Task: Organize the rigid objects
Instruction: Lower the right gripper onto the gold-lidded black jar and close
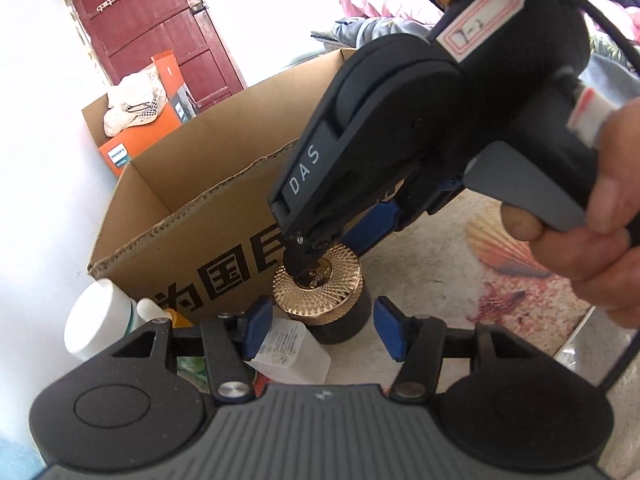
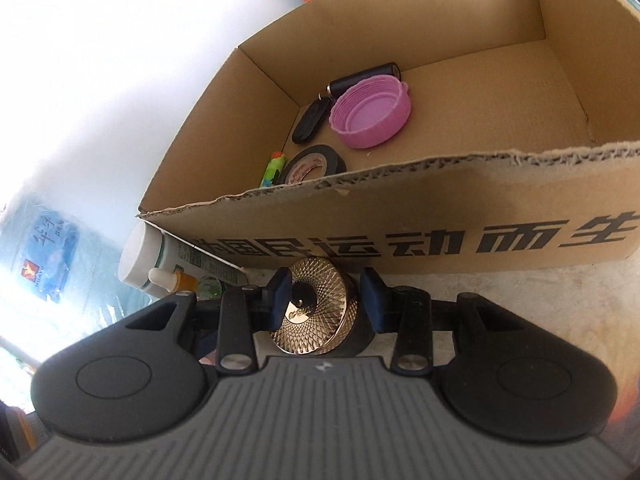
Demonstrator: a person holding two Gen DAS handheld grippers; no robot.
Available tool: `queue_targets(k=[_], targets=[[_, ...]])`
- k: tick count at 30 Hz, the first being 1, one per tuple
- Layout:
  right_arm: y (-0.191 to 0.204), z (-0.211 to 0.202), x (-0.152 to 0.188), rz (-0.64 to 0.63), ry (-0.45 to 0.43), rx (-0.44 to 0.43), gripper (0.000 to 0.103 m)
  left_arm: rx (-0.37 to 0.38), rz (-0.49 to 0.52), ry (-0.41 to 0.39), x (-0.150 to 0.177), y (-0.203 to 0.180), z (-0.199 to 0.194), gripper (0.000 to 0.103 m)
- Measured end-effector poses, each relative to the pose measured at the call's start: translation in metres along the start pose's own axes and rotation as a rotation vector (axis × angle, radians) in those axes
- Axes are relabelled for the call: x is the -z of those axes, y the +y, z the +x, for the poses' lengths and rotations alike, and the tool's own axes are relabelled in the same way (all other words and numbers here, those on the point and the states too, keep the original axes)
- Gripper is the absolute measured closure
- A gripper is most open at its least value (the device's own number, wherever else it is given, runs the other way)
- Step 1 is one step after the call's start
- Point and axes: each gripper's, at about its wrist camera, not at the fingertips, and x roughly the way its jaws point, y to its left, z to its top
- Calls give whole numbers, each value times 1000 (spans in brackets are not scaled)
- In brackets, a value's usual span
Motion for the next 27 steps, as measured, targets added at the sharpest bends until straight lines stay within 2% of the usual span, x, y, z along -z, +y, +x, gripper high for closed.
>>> queue_targets(k=[4,7,12,22,25,27], targets=[[-3,-2,0,6,15,-12,65,-21,38,23,-6,-4,10,44],[-7,-5,2,16,23,-27,65,-4,31,46,-10,-2,16,43],[-13,-8,6,39,37,-53,65,44,-15,69,-16,3,22,34],[-27,-30,19,68,2,-33,65,127,-8,40,-20,-1,16,34],[-36,-41,28,107,-4,-49,65,196,18,1,-17,-9,12,36],[-40,-50,36,115,-19,-19,65,229,34,-10,-18,-16,9,35]])
